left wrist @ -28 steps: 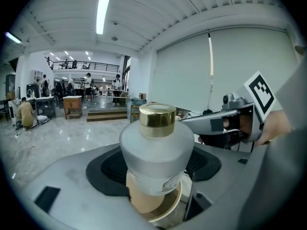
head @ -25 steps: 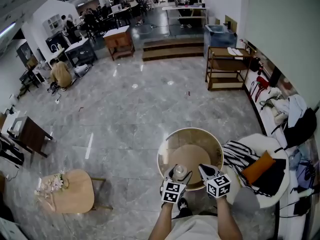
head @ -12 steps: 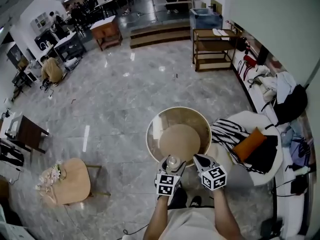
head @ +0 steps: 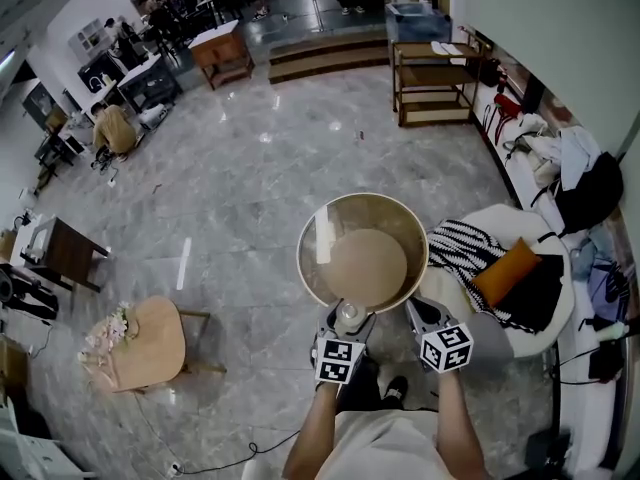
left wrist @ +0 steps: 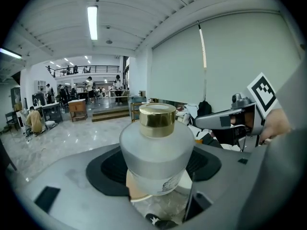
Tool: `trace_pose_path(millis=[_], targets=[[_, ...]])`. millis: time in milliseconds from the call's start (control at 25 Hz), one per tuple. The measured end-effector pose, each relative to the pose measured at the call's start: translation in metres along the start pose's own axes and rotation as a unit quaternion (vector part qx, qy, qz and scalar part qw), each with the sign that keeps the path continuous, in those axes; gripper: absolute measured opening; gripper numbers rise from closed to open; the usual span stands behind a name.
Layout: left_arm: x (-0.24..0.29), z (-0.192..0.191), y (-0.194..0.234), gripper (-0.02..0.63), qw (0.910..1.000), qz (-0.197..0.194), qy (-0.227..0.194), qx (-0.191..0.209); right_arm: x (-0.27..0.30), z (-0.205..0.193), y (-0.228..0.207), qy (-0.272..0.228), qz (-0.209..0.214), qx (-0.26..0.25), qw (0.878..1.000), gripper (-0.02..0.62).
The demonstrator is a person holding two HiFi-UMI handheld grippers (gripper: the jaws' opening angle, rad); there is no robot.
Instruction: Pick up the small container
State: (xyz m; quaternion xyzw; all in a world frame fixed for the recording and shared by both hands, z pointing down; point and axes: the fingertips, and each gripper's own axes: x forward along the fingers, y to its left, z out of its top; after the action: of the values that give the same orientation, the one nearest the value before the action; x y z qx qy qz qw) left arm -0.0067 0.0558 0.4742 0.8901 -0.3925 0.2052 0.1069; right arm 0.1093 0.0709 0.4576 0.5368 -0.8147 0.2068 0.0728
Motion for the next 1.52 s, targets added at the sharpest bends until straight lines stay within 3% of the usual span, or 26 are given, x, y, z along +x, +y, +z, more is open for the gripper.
trace_pose_path(millis=[600,840,1120,1320,1520], targets=[[-0.006,0.0,-0.012,0.319,0.9999,0.01,-0.001,0.009,-0.014,-0.001,0.0,0.001,0.011,-0.013,1.0,0.069],[-0.007,-0.001,-0.014,0.319,0.9999,0.011,0.002,0.013,-0.015,-0.005,-0.003,0.011,-0.016,-0.023,1.0,0.067],[-0.006,-0.001,-0.018,0.319,0.9999,0.012,-0.004,0.0,-0.022,-0.005,-0.004,0.016,0.008,-0.032,0.999,0.067],[-0.007,-0.002,-0.018,0.319,0.9999,0.013,-0.005,0.0,-0.03,0.006,0.018,-0.025,0.087,-0.032,0.995,0.067],[-0.006,0.002,-0.02,0.319,0.9999,0.014,-0.01,0.0,-0.03,0.011,0.023,-0.027,0.102,-0.044,0.993,0.067]])
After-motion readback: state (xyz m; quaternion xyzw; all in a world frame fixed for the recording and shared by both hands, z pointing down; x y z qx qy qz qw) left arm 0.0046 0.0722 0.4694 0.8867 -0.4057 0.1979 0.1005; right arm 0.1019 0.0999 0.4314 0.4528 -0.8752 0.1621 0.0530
